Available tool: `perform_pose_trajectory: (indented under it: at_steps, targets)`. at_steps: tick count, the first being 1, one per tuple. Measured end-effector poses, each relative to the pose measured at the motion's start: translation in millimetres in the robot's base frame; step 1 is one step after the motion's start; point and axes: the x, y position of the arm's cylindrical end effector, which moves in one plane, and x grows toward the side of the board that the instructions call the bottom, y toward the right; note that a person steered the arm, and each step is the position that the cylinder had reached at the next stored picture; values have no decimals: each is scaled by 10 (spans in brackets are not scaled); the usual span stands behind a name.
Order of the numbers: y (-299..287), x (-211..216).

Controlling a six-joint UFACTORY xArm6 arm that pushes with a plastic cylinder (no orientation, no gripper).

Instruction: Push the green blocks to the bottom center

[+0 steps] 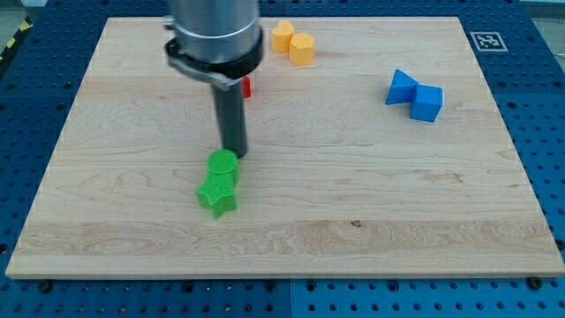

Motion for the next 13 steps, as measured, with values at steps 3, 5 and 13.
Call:
perform_pose_trajectory:
  at_steps: [3, 5, 13]
  targets:
    - [-846, 466]
    - [-702, 861]
    - [-52, 589]
